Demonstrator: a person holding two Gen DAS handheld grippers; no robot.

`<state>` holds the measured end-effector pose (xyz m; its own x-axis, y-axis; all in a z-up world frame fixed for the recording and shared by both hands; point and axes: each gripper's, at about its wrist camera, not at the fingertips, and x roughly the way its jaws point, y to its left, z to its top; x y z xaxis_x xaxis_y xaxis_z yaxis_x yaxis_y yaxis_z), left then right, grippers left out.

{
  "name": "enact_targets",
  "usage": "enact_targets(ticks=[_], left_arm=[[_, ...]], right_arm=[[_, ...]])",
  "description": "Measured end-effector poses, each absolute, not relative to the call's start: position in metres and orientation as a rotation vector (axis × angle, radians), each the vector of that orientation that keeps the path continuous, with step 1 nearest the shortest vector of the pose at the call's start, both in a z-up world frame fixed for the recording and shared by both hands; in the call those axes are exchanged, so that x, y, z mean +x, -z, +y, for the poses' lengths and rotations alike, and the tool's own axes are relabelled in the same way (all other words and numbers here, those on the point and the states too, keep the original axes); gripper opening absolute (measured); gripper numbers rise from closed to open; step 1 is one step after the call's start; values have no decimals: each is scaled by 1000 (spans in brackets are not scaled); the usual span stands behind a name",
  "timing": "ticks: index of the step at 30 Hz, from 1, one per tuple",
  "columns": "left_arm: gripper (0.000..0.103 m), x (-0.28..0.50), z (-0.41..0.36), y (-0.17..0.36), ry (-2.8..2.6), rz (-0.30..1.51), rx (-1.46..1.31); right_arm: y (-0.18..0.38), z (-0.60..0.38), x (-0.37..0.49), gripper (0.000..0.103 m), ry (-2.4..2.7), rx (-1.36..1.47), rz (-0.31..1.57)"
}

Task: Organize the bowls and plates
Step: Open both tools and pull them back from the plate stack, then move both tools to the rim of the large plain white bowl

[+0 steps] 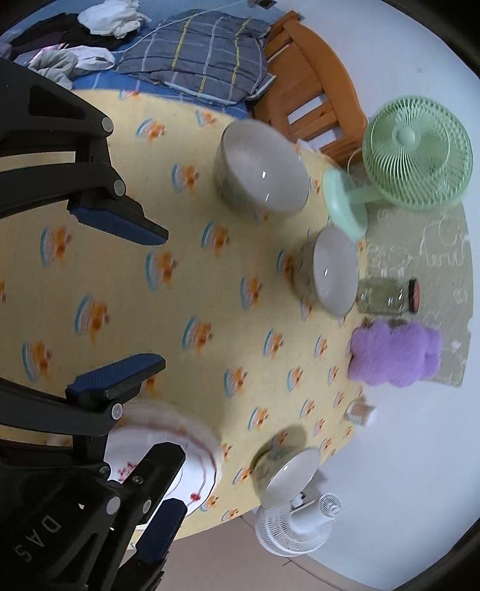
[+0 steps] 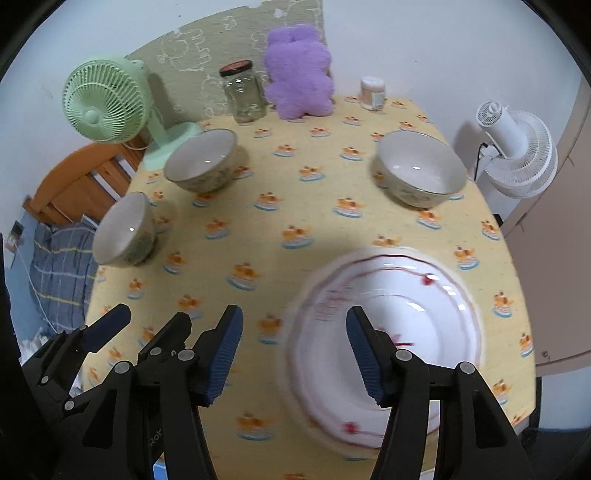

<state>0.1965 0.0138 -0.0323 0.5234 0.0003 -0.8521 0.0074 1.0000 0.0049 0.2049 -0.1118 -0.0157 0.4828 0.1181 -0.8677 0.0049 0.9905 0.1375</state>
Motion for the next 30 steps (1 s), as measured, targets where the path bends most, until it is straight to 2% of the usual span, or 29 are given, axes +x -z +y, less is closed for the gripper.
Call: enact_targets(ticks=[21, 25, 30], left_arm=[[63, 280, 172, 34, -67, 964, 23], [59, 301, 188, 46, -86, 969, 14], [57, 321, 196, 64, -96, 995, 9]], right_arm=[[18, 53, 293, 62, -61, 94, 989], [30, 72, 319, 61, -51, 91, 990], [49, 86, 345, 52, -51, 98, 1033]])
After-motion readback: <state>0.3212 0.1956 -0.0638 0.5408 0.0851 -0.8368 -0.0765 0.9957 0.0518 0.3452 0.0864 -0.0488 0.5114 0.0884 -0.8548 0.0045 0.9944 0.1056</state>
